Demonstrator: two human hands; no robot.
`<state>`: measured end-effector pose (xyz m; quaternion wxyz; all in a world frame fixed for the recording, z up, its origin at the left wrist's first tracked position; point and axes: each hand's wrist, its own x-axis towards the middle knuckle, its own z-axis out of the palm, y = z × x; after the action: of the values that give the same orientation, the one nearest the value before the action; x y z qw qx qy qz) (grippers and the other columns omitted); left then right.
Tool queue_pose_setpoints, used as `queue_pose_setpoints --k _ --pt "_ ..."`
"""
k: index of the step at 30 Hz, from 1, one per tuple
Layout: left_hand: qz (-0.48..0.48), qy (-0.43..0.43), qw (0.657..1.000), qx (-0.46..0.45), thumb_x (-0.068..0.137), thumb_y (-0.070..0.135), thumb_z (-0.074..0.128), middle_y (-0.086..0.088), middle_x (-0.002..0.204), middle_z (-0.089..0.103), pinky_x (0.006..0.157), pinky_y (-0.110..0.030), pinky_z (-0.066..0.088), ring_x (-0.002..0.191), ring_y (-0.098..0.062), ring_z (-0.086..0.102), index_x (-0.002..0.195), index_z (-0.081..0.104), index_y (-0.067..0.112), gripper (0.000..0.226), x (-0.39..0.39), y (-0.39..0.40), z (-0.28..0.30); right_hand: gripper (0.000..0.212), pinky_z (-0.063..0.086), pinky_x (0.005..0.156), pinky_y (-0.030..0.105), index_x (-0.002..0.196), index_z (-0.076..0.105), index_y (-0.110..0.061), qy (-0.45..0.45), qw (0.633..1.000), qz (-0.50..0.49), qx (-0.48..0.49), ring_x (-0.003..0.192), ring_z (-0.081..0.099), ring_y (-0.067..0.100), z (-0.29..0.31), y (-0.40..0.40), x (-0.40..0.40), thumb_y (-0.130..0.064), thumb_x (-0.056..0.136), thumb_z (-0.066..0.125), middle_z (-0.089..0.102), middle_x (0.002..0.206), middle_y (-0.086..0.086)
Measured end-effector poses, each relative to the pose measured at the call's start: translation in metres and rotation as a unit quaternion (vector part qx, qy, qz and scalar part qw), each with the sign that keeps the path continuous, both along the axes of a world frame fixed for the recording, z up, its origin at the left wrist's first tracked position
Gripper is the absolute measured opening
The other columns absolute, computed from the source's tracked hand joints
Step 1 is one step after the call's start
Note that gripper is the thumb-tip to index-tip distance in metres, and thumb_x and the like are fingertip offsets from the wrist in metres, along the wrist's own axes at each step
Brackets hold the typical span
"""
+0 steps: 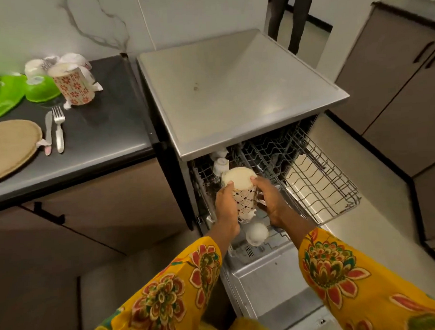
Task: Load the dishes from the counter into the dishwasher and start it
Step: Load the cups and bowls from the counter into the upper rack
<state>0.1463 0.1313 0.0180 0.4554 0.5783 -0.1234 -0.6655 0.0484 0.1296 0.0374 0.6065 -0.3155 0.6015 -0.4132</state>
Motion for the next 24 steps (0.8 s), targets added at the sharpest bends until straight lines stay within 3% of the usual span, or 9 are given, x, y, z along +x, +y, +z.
queue_pose_setpoints --k 5,10,12,19,24 --pt "-0.012 -0.002 0.999 0.032 0.095 0.026 0.048 -0.003 0.091 0.060 0.058 -0.025 0.042 0.078 -0.016 0.057 0.120 0.048 0.013 0.028 -0.016 -0.011 -0.006 0.012 0.044 0.062 0.025 0.094 0.058 -0.019 -0.029 0.999 -0.014 0.039 0.078 0.059 0.015 -0.018 -0.012 -0.021 -0.023 0.096 0.047 0.063 0.088 0.003" --pt "-0.035 -0.001 0.998 0.045 0.095 0.015 0.047 -0.004 0.079 0.053 0.060 -0.024 0.040 0.068 -0.014 0.049 0.094 0.052 0.012 0.006 -0.026 -0.041 -0.011 0.013 0.041 0.061 0.025 0.102 0.057 -0.019 -0.027 0.997 -0.027 0.063 0.081 0.056 0.013 -0.029 -0.038 -0.037 -0.022 0.095 0.047 0.060 0.090 -0.001" --pt "-0.046 -0.009 0.998 0.049 0.094 0.013 0.048 -0.003 0.072 0.045 0.058 -0.024 0.033 0.062 -0.012 0.039 0.080 0.050 0.014 0.015 -0.031 -0.057 -0.017 0.016 0.039 0.061 0.024 0.108 0.054 -0.017 -0.029 0.997 -0.033 0.063 0.081 0.053 0.011 -0.034 -0.052 -0.044 -0.021 0.096 0.045 0.058 0.089 -0.003" --pt "-0.058 0.003 0.996 0.071 0.092 0.006 0.048 -0.005 0.076 0.051 0.061 -0.024 0.035 0.068 -0.013 0.045 0.077 0.052 0.013 0.016 -0.053 -0.124 -0.043 0.028 0.045 0.066 0.026 0.118 0.056 -0.014 -0.052 0.993 -0.063 0.086 0.087 0.058 0.017 -0.067 -0.114 -0.067 -0.027 0.094 0.047 0.064 0.098 0.005" --pt "-0.070 -0.019 0.992 0.105 0.091 0.008 0.051 -0.003 0.073 0.049 0.058 -0.020 0.034 0.065 -0.010 0.042 0.076 0.053 0.013 0.016 -0.066 -0.168 -0.082 0.034 0.045 0.091 0.029 0.122 0.056 -0.017 -0.053 0.989 -0.067 0.122 0.112 0.054 0.022 -0.111 -0.155 -0.082 -0.032 0.093 0.050 0.062 0.120 0.009"
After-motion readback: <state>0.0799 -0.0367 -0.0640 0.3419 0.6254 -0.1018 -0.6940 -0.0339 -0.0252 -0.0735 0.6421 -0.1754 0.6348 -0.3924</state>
